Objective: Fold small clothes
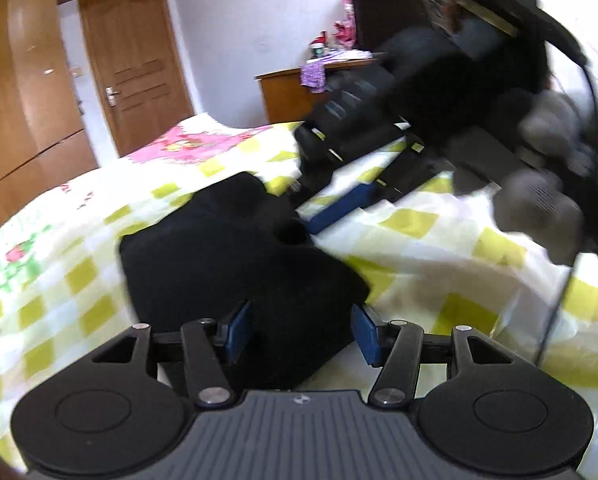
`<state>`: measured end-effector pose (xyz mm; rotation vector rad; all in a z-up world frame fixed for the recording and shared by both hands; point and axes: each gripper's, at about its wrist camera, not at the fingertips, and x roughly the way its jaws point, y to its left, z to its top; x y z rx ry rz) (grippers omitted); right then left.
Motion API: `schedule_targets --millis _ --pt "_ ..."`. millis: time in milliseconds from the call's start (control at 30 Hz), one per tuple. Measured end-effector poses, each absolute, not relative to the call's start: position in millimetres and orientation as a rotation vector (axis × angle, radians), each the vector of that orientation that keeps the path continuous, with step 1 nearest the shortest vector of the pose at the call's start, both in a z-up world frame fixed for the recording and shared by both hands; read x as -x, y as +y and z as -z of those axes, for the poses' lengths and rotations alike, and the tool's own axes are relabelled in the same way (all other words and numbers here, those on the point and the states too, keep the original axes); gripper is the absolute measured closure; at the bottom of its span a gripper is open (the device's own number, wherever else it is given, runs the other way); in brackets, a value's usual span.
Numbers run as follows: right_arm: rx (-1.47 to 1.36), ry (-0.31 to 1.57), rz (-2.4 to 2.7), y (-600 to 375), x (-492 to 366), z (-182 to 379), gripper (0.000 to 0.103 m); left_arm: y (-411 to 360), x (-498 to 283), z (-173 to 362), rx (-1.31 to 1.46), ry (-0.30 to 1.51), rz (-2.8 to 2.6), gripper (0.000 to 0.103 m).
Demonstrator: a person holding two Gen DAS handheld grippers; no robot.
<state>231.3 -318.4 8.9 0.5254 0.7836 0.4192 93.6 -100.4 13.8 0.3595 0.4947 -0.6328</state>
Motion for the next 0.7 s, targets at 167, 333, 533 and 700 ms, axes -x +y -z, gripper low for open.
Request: schedule_targets --millis 167,333,533,700 --pt "-0.393 0.883 -0.386 -293.0 -226.1 8.7 0.078 -83.4 -97.8 -12.5 -0.325 0.532 0.564 0.035" --pt "-0.386 0.944 -0.384 -303.7 -214.1 25.7 0.096 -74.5 -127.2 -8.7 -0.227 0.546 0.53 0.035" --pt "-0.44 0.916 -0.412 -316.3 -212.7 10.2 0.086 -72.1 -152.6 -1.4 -0.237 0.557 0.514 0.034" --pt "-0.52 0.816 -0.331 -334.6 -234.1 -5.8 0.072 -76.8 -156.1 1.8 -0.25 0.544 0.51 0.032"
